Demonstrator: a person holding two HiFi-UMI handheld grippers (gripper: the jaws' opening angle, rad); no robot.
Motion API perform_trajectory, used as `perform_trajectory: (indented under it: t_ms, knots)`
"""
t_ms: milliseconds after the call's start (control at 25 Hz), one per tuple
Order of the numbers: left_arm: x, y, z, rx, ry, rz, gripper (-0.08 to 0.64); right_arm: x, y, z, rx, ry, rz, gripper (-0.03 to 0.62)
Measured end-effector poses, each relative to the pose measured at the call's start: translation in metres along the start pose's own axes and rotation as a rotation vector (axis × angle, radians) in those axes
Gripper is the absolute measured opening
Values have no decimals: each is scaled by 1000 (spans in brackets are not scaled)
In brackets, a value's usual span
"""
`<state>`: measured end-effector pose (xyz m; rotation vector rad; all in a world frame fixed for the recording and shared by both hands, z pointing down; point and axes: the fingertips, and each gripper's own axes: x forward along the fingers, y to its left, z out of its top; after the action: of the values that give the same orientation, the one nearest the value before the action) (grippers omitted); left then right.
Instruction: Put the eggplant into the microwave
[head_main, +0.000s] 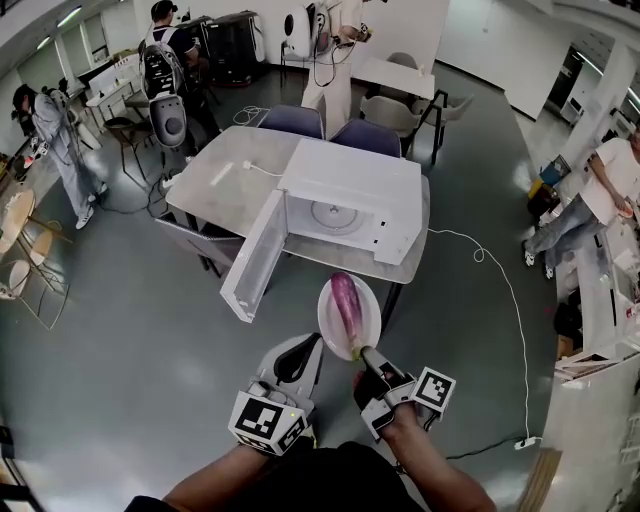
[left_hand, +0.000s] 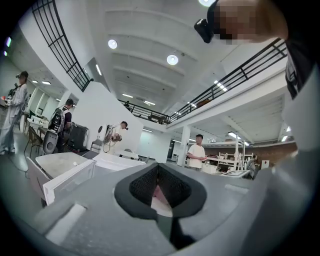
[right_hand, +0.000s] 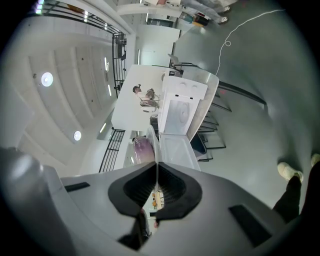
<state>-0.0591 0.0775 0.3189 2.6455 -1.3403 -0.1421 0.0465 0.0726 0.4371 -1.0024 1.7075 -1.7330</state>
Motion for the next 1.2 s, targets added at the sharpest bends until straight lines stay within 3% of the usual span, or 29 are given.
perform_trajectory:
  t_ms: [440,1200]
  knots:
    - [53,56,3,-20,10,-47,8,69,-17,33,24,-62,-47,14]
    - [207,123,1,-6,9,51,8,175,-73,141,43,34,-124,14]
